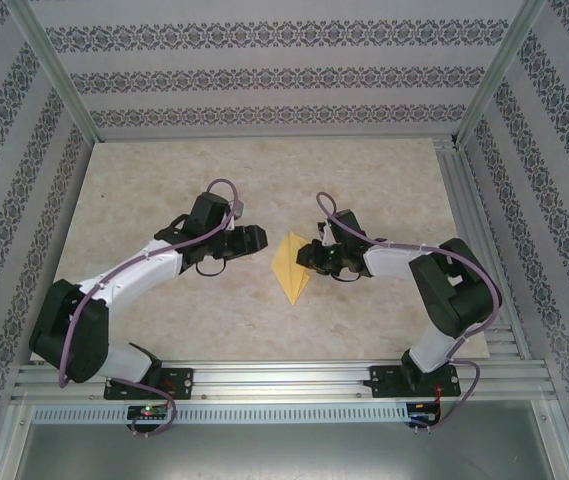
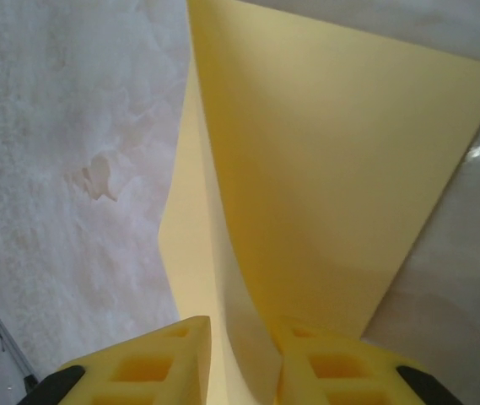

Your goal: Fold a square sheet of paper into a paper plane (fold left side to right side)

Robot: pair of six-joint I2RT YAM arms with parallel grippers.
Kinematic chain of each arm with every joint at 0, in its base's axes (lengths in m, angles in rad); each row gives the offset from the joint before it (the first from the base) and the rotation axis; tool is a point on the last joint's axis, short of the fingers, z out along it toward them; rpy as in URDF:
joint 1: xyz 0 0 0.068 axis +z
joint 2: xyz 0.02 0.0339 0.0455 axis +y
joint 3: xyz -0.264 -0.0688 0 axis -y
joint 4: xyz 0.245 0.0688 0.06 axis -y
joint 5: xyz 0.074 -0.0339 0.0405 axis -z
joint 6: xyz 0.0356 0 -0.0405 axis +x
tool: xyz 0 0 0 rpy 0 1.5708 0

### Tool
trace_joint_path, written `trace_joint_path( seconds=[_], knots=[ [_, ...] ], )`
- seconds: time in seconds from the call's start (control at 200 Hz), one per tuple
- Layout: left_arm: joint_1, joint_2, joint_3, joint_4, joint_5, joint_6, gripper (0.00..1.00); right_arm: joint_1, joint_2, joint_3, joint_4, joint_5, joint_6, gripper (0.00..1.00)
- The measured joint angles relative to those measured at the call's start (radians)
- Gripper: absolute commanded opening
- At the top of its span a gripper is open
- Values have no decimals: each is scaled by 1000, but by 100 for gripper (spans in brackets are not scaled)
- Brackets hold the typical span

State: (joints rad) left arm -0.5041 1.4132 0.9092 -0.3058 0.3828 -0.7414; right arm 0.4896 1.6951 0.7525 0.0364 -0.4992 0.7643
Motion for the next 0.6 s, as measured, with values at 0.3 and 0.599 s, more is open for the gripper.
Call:
trace_joint_path(
  seconds=[0.3, 0.599],
  knots=[
    [0, -44, 0, 2, 8, 0, 63, -3, -35, -2, 38, -28, 18, 0],
    [0, -196, -10, 128, 108, -66, 80, -96, -327, -15, 159, -147, 14, 0]
  ],
)
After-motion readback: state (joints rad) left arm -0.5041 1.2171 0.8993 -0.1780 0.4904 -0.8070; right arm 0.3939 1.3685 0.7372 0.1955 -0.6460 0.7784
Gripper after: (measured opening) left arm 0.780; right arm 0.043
